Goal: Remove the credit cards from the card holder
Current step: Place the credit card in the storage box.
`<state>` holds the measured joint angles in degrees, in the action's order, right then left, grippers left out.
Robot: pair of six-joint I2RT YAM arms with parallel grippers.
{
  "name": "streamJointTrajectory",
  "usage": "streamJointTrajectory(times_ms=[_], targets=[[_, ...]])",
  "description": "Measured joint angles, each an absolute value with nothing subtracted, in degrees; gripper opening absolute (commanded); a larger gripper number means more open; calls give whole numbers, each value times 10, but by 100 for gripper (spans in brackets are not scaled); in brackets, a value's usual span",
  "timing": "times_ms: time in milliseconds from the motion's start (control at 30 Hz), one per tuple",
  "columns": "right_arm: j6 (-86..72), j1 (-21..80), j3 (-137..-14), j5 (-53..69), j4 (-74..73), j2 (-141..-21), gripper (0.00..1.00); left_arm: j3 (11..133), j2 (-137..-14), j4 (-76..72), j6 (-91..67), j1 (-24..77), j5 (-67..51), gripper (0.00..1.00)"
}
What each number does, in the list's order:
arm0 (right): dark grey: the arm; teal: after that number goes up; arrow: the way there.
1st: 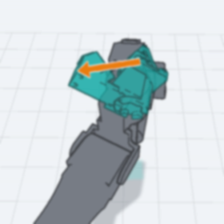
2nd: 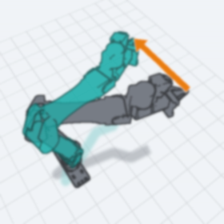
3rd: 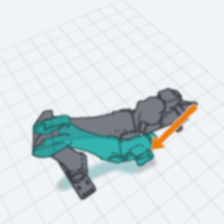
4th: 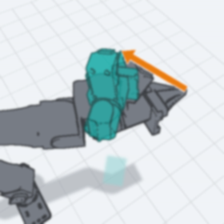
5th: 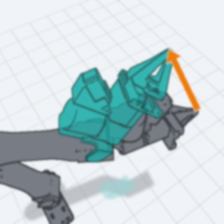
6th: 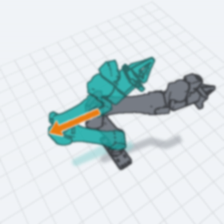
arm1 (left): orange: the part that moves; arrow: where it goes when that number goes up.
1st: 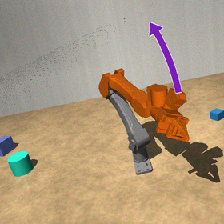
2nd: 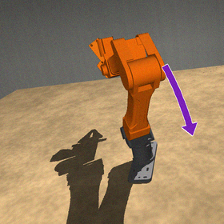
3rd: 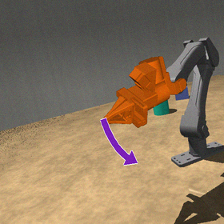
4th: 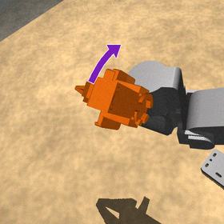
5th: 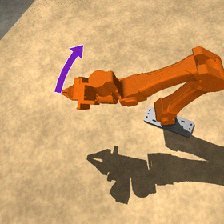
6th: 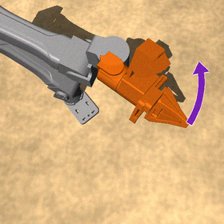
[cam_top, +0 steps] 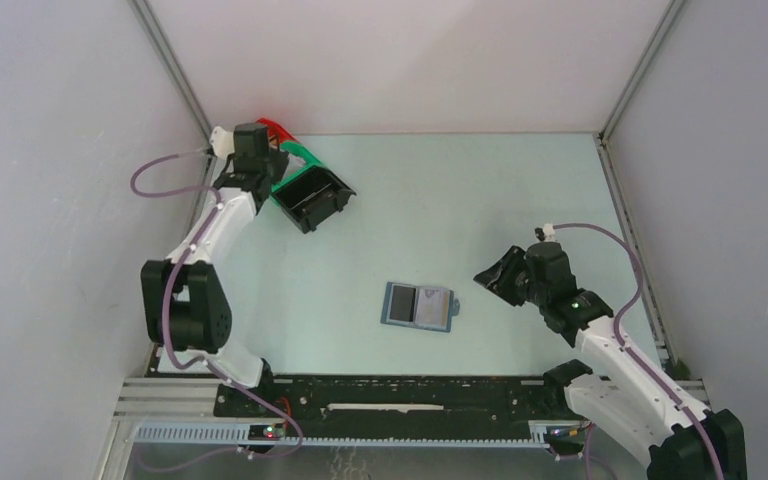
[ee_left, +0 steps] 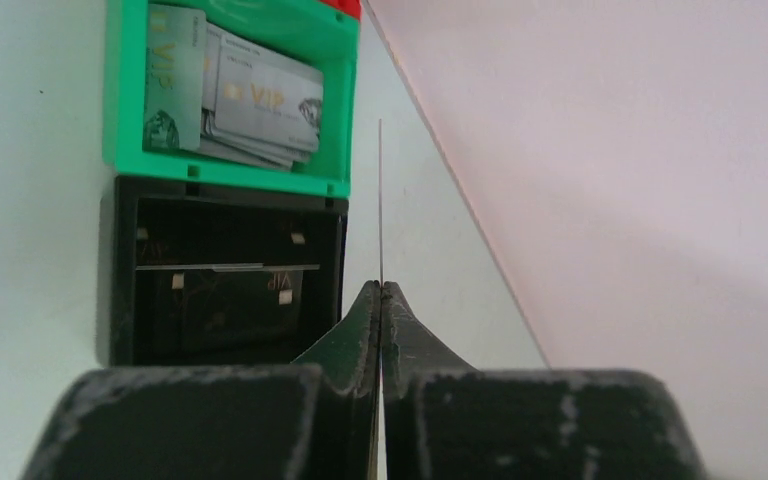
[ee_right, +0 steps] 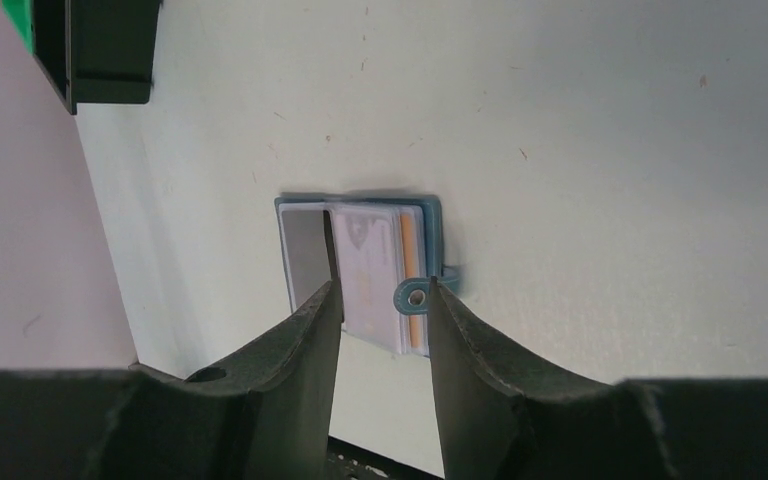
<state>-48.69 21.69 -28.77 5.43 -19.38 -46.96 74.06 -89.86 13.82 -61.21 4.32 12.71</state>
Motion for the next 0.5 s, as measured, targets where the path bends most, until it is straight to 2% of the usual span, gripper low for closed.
streamJointTrajectory(times_ms=[500], targets=[[-482, 194, -288, 76, -209, -494, 46, 788, -1027, 131, -853, 43, 291, 0]])
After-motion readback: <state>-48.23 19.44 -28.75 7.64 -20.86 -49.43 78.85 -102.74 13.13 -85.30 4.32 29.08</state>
